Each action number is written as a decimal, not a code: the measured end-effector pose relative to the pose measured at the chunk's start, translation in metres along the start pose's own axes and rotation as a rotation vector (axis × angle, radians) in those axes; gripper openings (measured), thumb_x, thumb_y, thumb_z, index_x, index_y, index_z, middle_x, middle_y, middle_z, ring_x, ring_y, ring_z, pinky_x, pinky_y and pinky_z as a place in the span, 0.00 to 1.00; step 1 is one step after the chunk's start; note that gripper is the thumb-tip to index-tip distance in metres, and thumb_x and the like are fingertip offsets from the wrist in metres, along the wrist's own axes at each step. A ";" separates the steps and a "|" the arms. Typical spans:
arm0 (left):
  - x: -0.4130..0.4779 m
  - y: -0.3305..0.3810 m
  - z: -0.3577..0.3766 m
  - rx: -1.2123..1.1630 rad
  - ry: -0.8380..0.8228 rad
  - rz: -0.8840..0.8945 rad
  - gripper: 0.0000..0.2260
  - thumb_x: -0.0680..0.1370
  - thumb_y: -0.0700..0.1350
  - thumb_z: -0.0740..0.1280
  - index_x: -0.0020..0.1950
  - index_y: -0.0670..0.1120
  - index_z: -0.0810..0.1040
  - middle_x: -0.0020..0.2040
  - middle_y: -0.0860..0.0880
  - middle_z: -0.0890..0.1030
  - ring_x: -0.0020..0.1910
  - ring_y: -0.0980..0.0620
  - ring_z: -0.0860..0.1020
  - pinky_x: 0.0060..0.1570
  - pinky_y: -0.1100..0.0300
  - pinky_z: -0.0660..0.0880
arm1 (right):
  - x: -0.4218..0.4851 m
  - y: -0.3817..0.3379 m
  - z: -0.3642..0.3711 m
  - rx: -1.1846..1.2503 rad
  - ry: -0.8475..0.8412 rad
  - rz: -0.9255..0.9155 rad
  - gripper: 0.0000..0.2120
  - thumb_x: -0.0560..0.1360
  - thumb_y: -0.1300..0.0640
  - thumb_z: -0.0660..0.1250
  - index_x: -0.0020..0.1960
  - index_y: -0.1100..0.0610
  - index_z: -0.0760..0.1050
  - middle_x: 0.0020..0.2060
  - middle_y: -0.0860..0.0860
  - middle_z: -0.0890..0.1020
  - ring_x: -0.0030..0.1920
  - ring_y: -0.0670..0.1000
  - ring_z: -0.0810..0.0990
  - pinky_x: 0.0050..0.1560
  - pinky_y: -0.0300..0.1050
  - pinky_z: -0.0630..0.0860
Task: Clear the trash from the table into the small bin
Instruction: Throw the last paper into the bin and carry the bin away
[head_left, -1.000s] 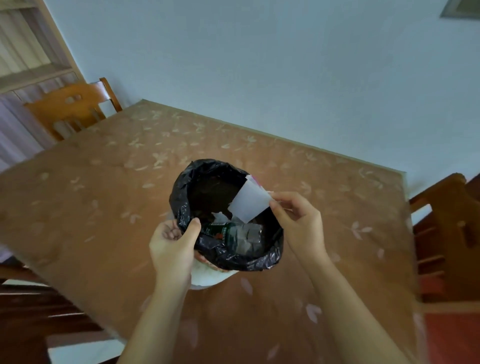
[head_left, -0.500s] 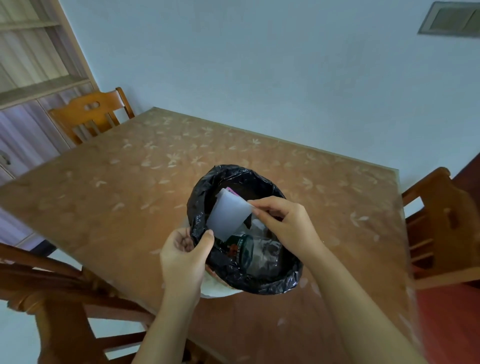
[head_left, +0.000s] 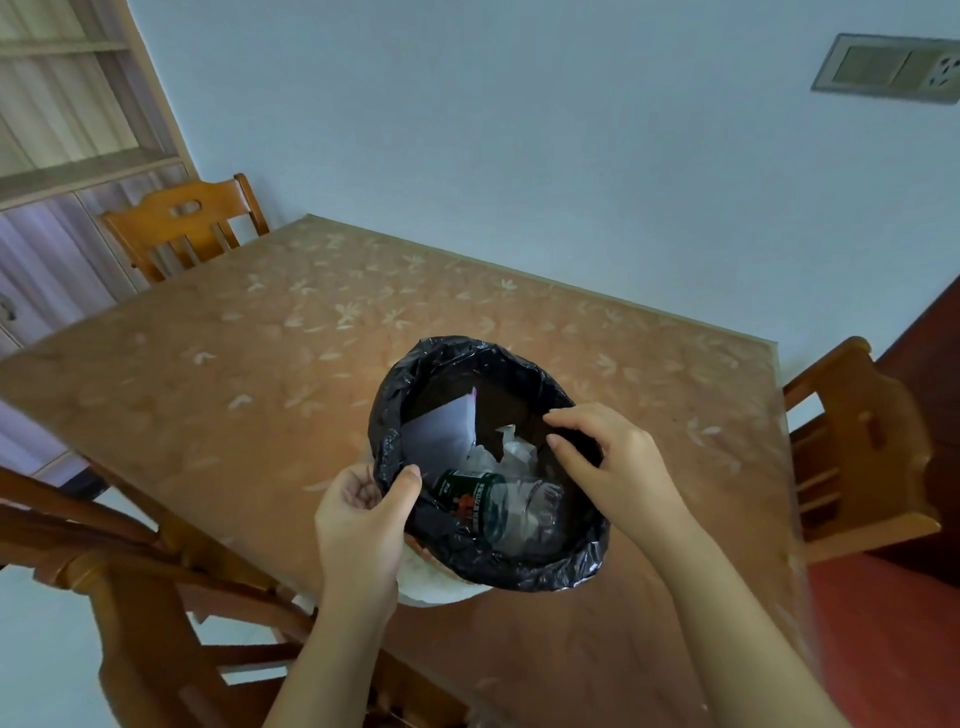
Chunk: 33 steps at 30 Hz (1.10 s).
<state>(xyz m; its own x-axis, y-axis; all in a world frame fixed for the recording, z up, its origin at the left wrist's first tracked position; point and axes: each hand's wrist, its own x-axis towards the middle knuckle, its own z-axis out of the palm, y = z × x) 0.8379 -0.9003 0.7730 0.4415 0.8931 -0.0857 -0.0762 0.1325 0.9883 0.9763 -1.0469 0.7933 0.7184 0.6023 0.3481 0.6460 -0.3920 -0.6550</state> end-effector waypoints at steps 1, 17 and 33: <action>-0.002 -0.001 -0.002 -0.012 -0.004 -0.009 0.09 0.71 0.37 0.69 0.35 0.42 0.70 0.32 0.45 0.70 0.32 0.50 0.69 0.30 0.63 0.68 | -0.007 0.000 0.000 -0.016 0.016 0.009 0.10 0.73 0.57 0.66 0.54 0.52 0.77 0.49 0.47 0.81 0.52 0.44 0.76 0.53 0.34 0.71; -0.084 -0.027 -0.010 -0.028 -0.155 -0.088 0.12 0.68 0.40 0.70 0.28 0.49 0.71 0.32 0.45 0.74 0.36 0.44 0.74 0.37 0.52 0.72 | -0.151 0.010 -0.048 -0.250 0.230 0.189 0.09 0.71 0.59 0.67 0.51 0.57 0.78 0.49 0.52 0.80 0.52 0.54 0.76 0.51 0.43 0.70; -0.325 -0.065 -0.033 0.069 -0.082 -0.060 0.13 0.65 0.42 0.71 0.27 0.51 0.69 0.27 0.52 0.72 0.32 0.51 0.71 0.32 0.59 0.70 | -0.342 0.021 -0.139 -0.188 0.109 0.151 0.10 0.72 0.59 0.67 0.53 0.57 0.77 0.49 0.52 0.80 0.53 0.53 0.76 0.52 0.41 0.67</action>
<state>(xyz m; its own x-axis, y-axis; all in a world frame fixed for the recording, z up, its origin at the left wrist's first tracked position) 0.6697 -1.1853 0.7322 0.5155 0.8459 -0.1368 0.0125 0.1522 0.9883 0.7800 -1.3575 0.7533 0.8273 0.4527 0.3327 0.5587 -0.6003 -0.5723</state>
